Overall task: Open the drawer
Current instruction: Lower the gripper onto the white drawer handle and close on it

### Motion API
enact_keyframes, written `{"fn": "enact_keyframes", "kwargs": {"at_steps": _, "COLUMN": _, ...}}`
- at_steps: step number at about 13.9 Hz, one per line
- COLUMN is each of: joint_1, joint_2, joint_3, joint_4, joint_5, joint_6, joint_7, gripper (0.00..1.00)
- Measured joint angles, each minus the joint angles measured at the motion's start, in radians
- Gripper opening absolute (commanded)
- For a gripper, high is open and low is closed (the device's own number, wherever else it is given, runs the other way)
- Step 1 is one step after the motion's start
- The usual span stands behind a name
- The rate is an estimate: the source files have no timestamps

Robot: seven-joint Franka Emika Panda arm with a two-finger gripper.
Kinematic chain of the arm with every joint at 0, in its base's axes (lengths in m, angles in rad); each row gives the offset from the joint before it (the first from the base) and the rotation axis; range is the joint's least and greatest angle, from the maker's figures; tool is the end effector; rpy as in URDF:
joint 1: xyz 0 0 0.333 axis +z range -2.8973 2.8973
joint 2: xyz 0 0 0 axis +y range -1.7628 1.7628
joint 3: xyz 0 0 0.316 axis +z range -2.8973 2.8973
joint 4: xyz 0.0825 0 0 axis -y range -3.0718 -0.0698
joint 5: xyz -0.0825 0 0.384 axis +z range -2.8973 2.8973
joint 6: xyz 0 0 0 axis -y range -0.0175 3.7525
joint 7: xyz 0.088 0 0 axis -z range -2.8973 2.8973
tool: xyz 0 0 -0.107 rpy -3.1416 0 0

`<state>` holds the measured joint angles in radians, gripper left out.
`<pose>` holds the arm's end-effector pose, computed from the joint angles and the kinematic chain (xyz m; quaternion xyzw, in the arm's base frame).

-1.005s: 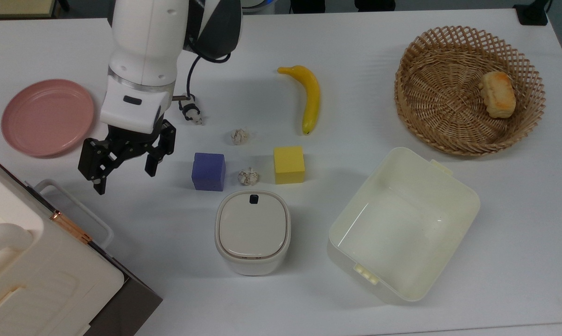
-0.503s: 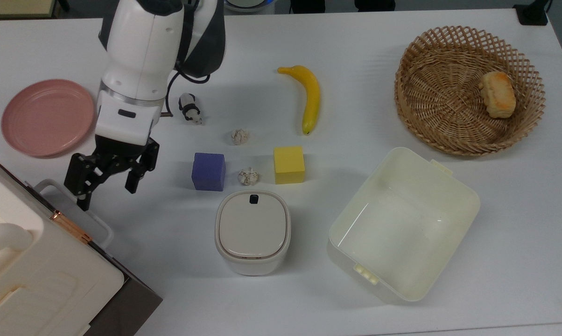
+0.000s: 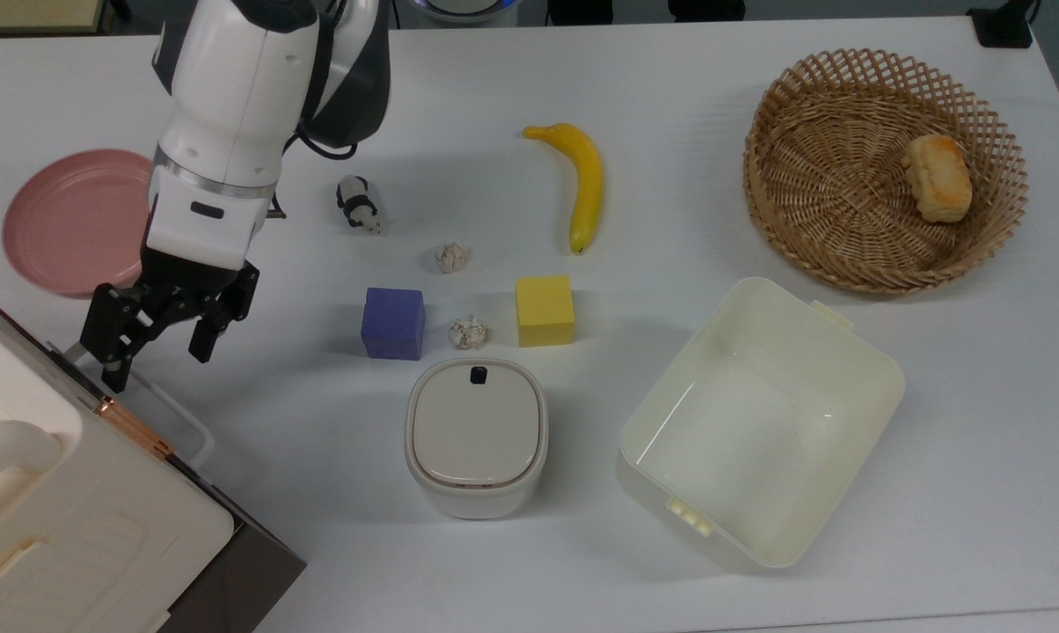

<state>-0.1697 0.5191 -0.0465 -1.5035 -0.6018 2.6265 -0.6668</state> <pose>0.7282 -0.1391 0.4311 0.8390 0.4065 0.1590 0.3249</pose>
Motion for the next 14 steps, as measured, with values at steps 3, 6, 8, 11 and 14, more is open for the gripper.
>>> {"fn": "enact_keyframes", "kwargs": {"at_steps": 3, "joint_1": 0.0, "joint_2": 0.01, "joint_3": 0.0, "joint_4": -0.002, "joint_5": -0.02, "joint_6": 0.0, "joint_7": 0.0, "gripper": 0.81}}
{"fn": "enact_keyframes", "kwargs": {"at_steps": 6, "joint_1": 0.0, "joint_2": 0.024, "joint_3": 0.0, "joint_4": -0.002, "joint_5": -0.05, "joint_6": 0.0, "joint_7": 0.0, "gripper": 0.75}}
{"fn": "enact_keyframes", "kwargs": {"at_steps": 8, "joint_1": 0.0, "joint_2": 0.03, "joint_3": 0.0, "joint_4": -0.002, "joint_5": -0.069, "joint_6": 0.001, "joint_7": 0.0, "gripper": 0.72}}
{"fn": "enact_keyframes", "kwargs": {"at_steps": 11, "joint_1": 0.0, "joint_2": 0.031, "joint_3": 0.0, "joint_4": -0.002, "joint_5": -0.074, "joint_6": 0.001, "joint_7": 0.0, "gripper": 0.68}}
{"fn": "enact_keyframes", "kwargs": {"at_steps": 14, "joint_1": 0.001, "joint_2": 0.031, "joint_3": 0.0, "joint_4": -0.001, "joint_5": -0.075, "joint_6": 0.002, "joint_7": 0.0, "gripper": 0.6}}
